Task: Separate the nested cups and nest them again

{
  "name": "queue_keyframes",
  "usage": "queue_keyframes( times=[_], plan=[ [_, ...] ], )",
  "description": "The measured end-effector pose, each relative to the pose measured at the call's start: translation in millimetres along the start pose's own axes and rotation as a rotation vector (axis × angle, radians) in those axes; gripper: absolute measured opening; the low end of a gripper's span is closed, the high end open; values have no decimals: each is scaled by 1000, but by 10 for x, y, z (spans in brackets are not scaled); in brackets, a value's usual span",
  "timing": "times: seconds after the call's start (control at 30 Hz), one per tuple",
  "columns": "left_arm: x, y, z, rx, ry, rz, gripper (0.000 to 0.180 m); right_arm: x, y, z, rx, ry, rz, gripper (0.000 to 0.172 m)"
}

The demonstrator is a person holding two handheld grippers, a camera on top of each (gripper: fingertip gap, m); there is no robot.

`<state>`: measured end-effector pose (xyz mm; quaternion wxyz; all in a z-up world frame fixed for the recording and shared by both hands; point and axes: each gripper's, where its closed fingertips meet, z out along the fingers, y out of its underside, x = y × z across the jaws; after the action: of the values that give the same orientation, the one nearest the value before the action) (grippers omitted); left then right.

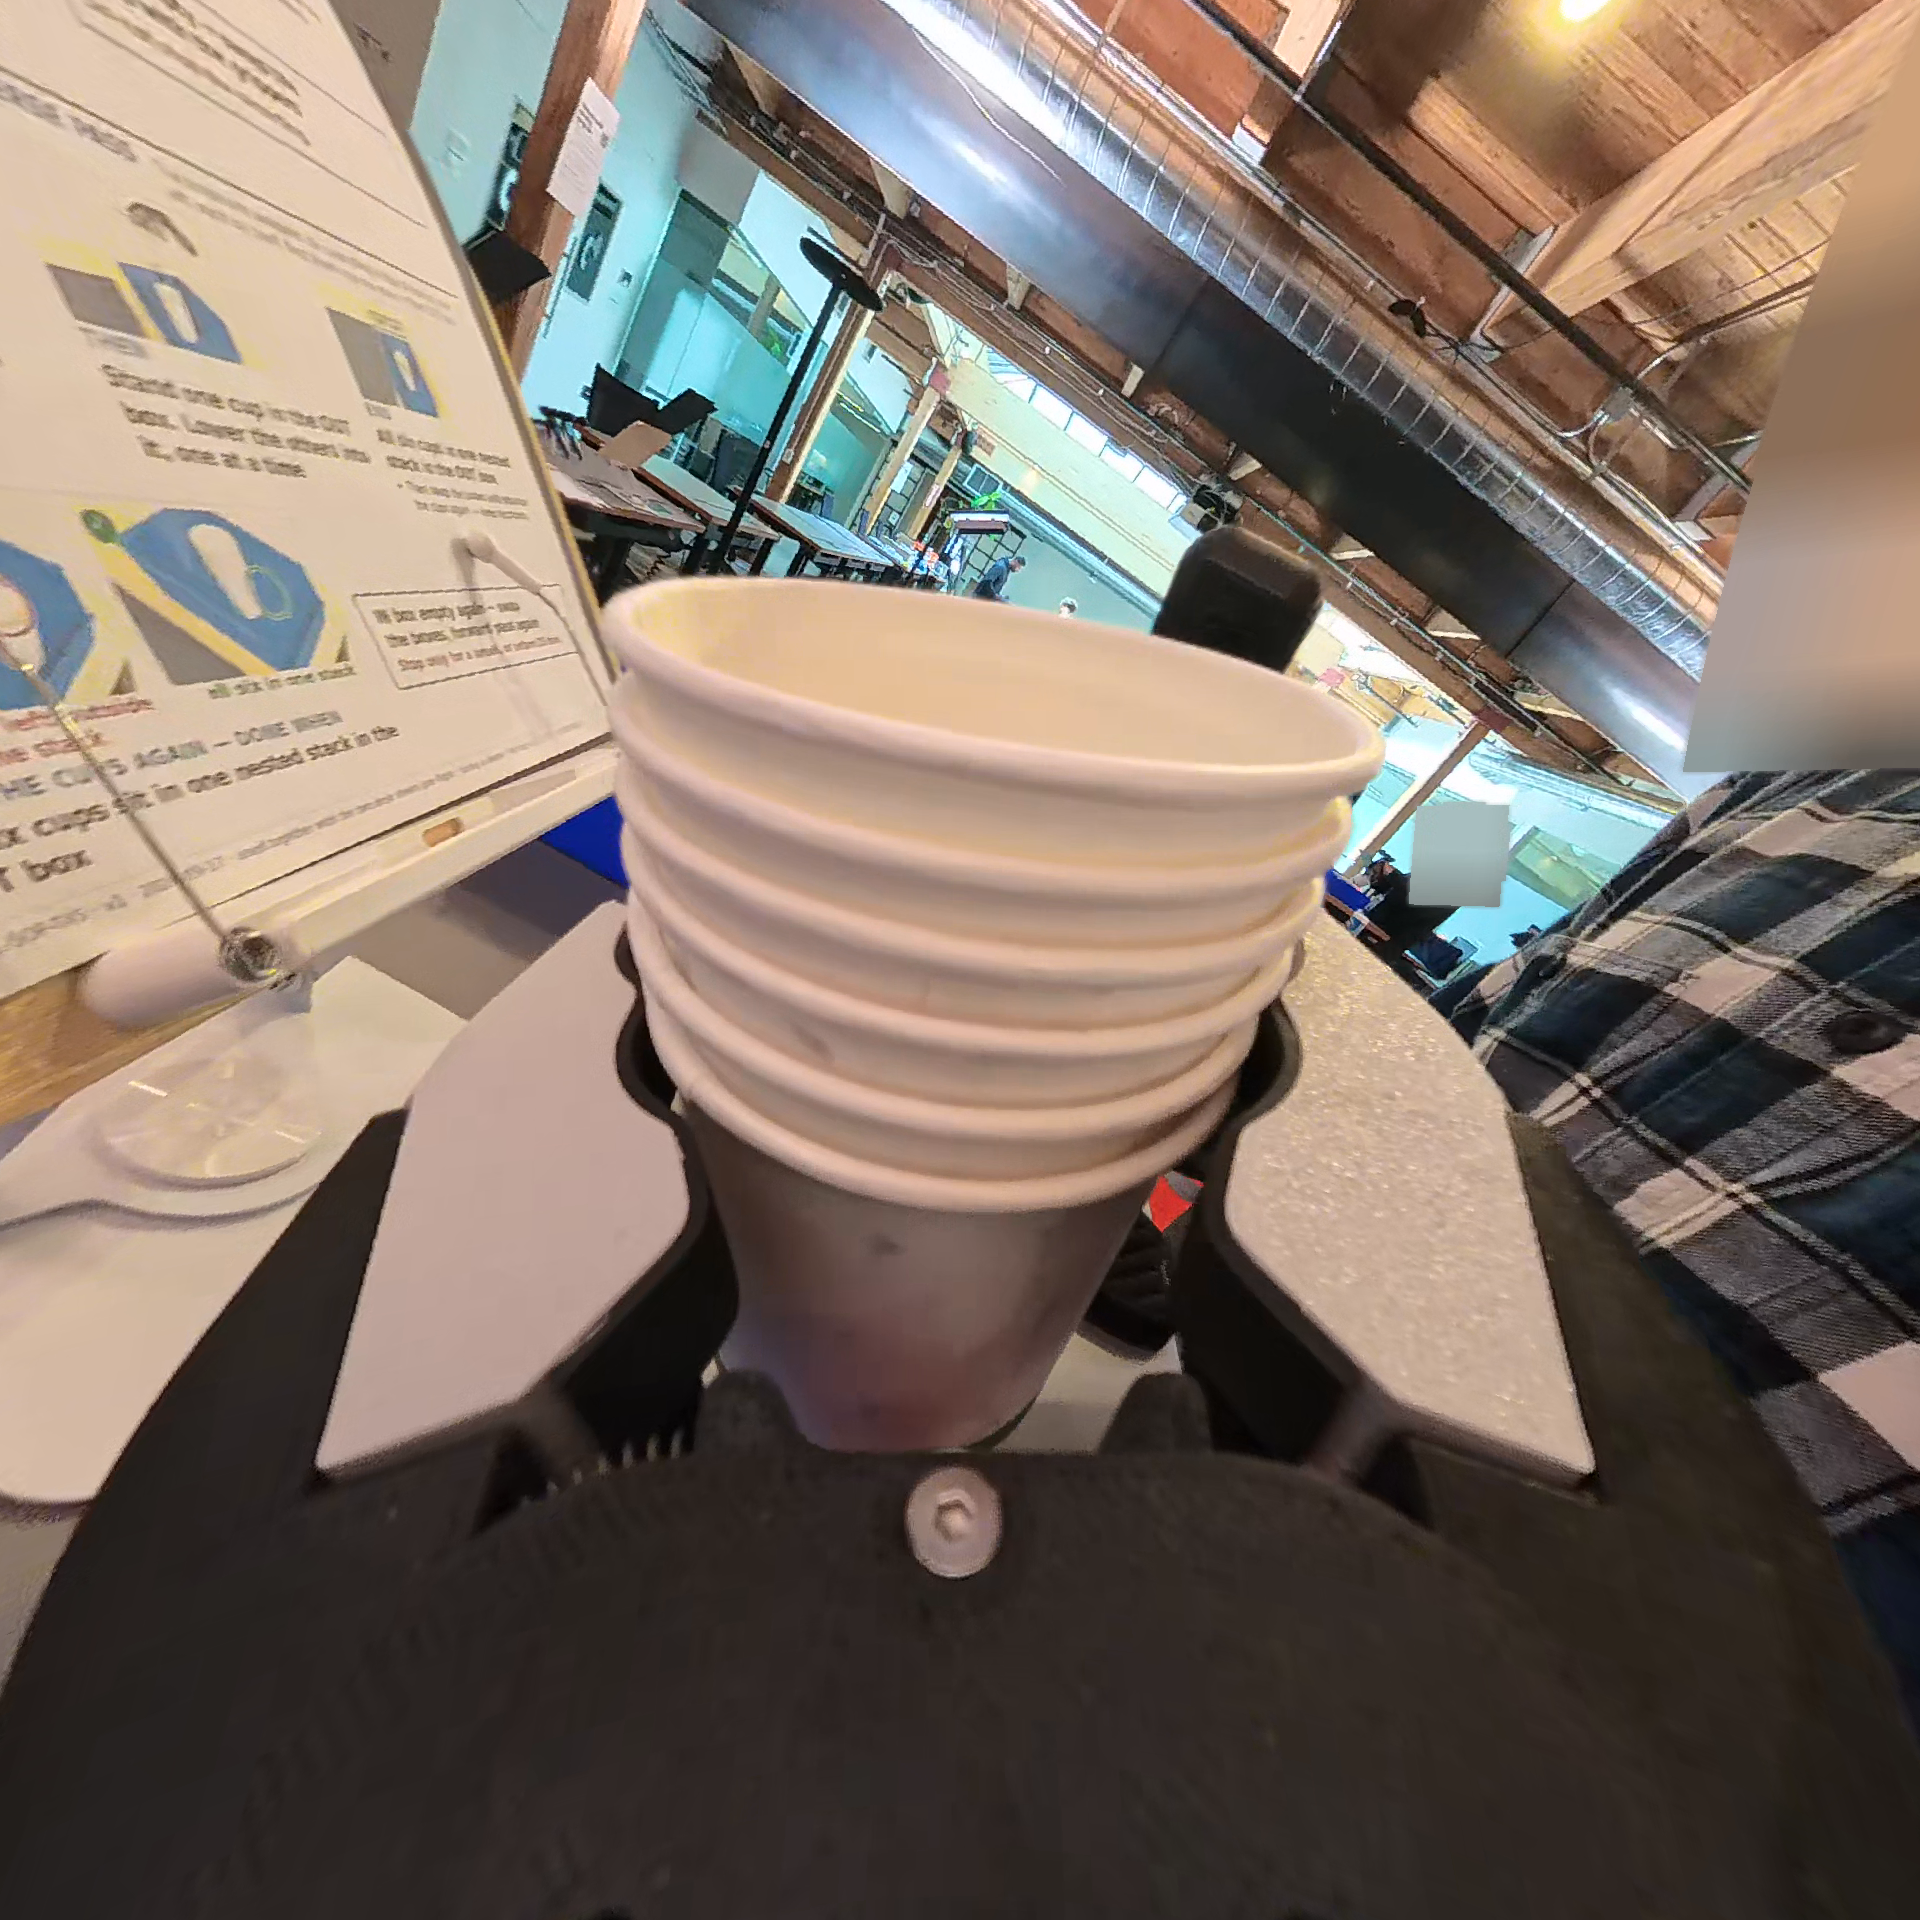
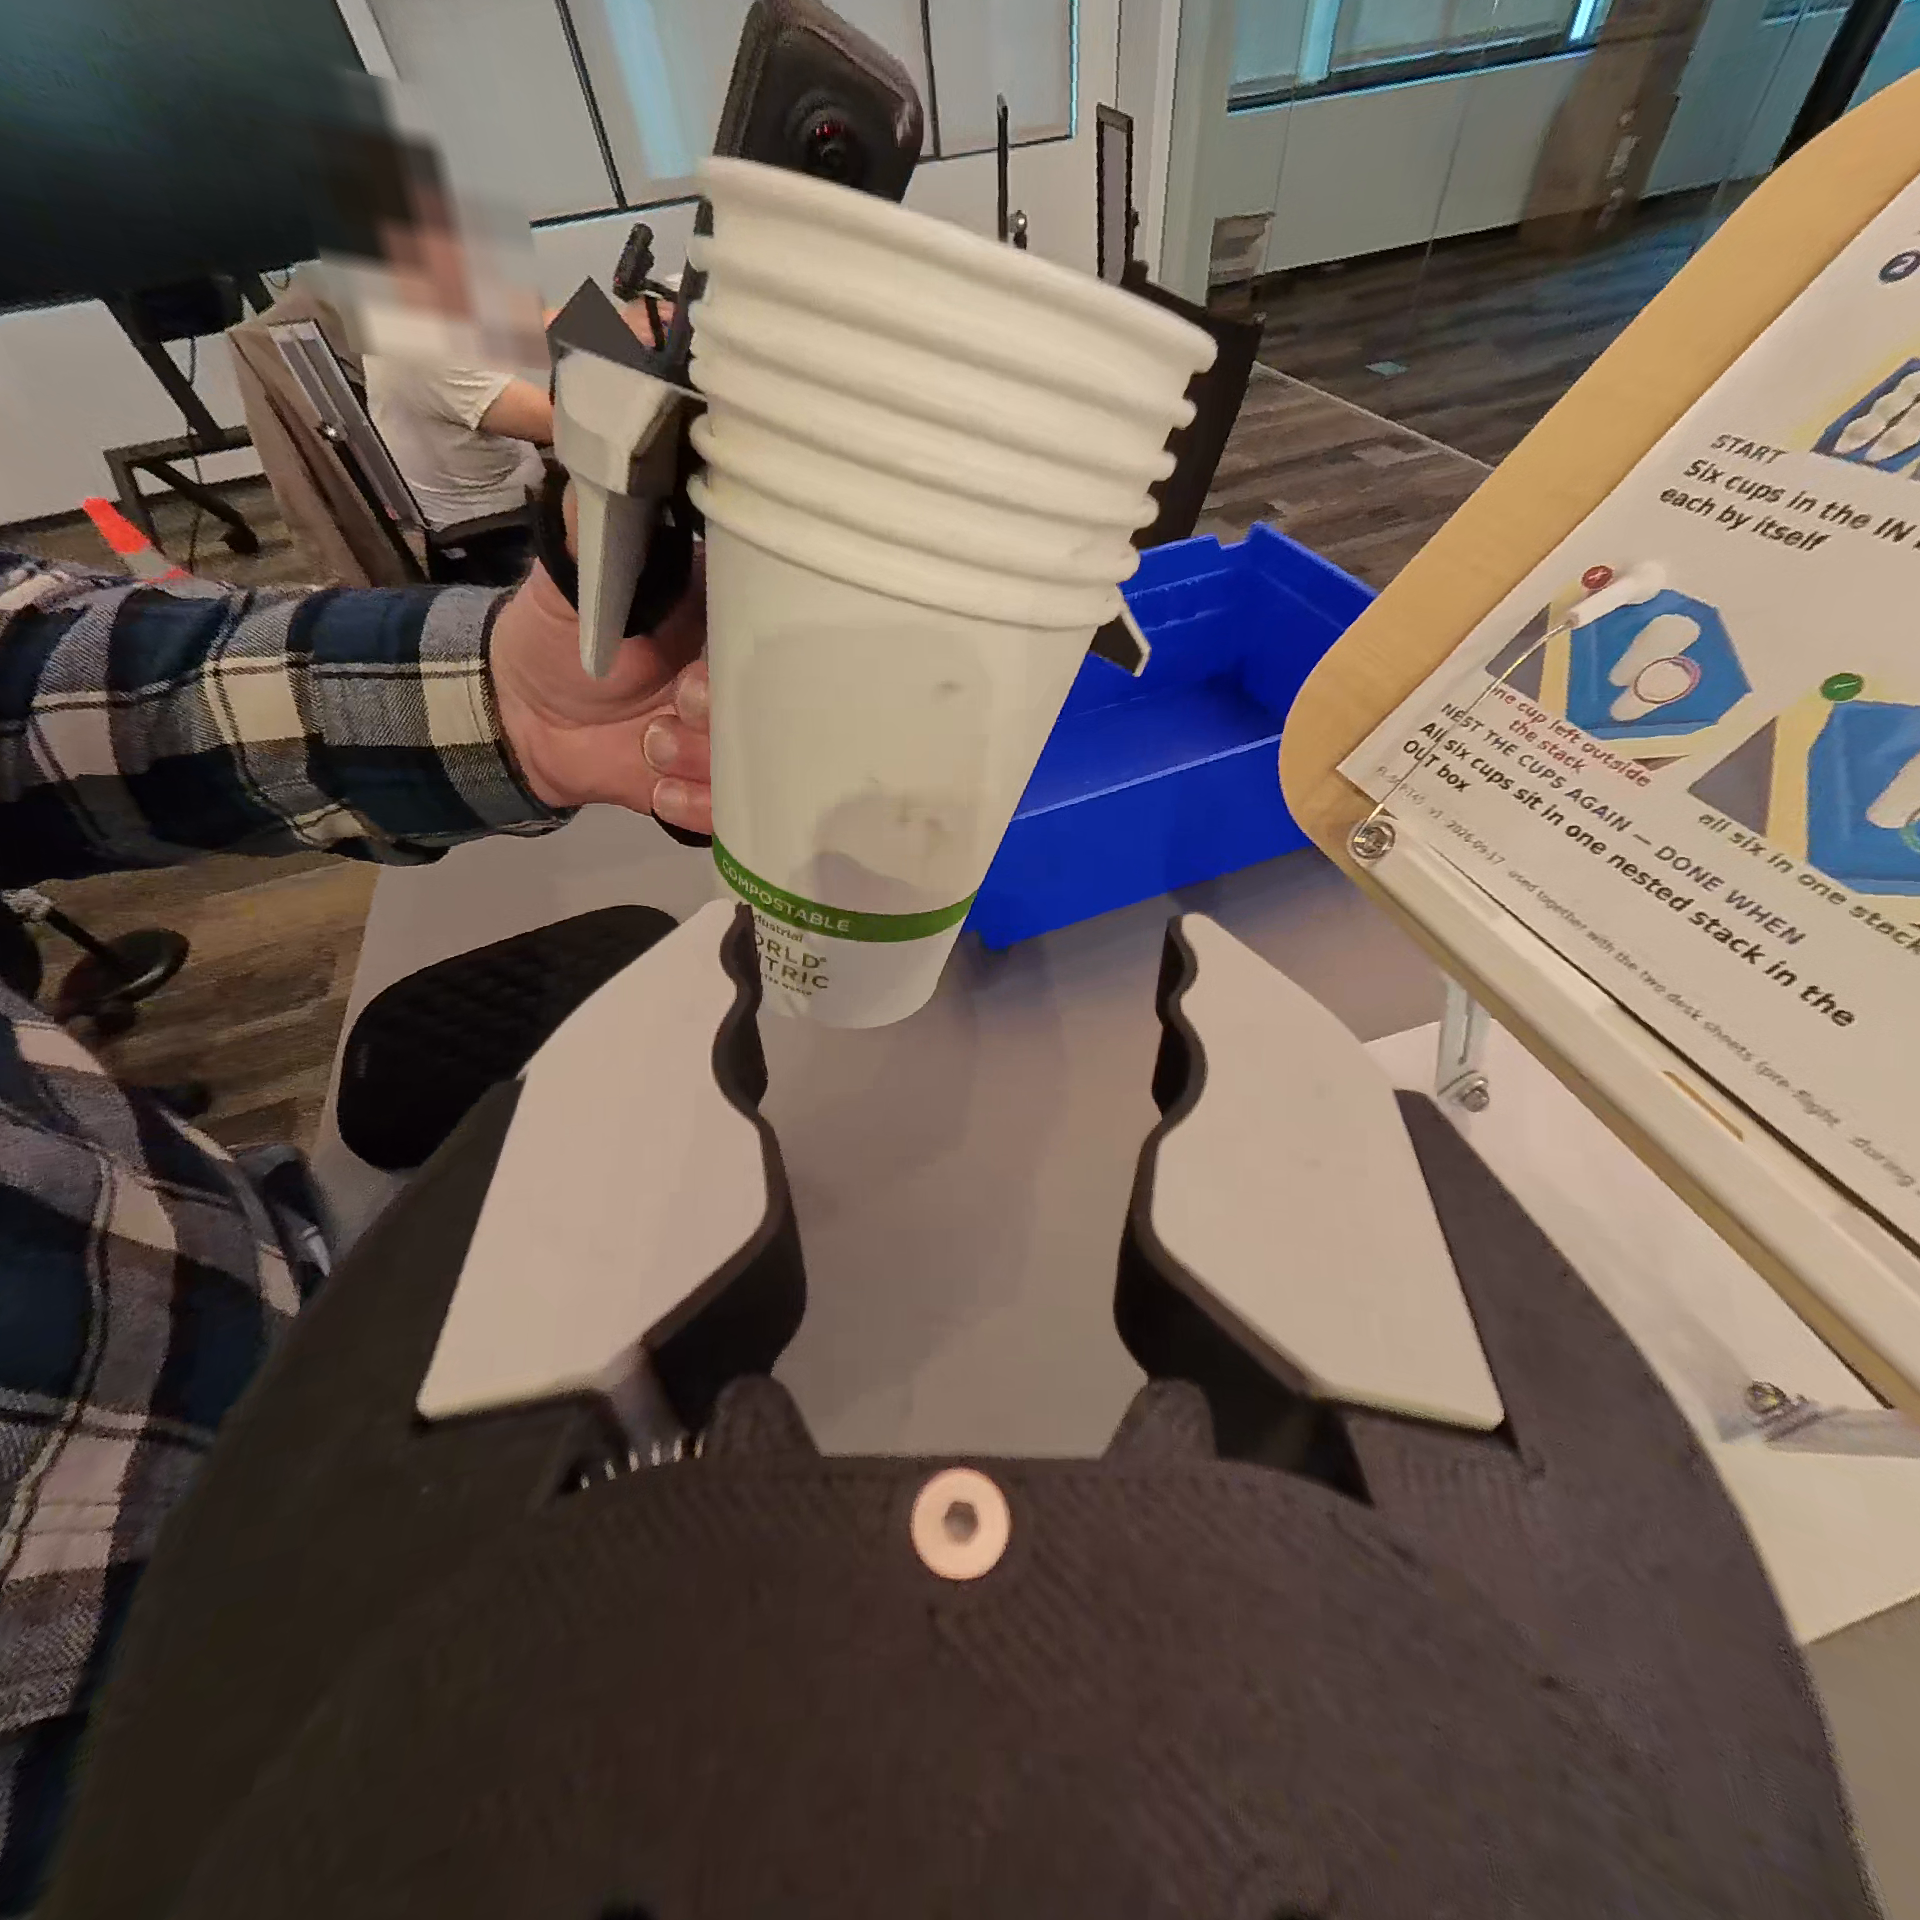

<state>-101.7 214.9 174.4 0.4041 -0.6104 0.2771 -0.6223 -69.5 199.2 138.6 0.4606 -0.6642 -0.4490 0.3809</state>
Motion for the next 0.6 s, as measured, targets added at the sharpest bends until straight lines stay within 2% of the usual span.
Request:
queue_keyframes(
  times=[0.03,0.33,0.43,0.6],
  plan=[
    [21,-10,32,-1,7,1,108,-17,21,11,-5,-15,7,75],
    [271,70,492,-53,113,-10,108,-283,273,145,-8,-164,102,91],
    [345,137,639,-71,149,-22,108,-347,292,130,19,-199,137,82],
    [375,141,752,-74,161,-32,111,-330,278,16,79,-196,166,81]
  ],
)
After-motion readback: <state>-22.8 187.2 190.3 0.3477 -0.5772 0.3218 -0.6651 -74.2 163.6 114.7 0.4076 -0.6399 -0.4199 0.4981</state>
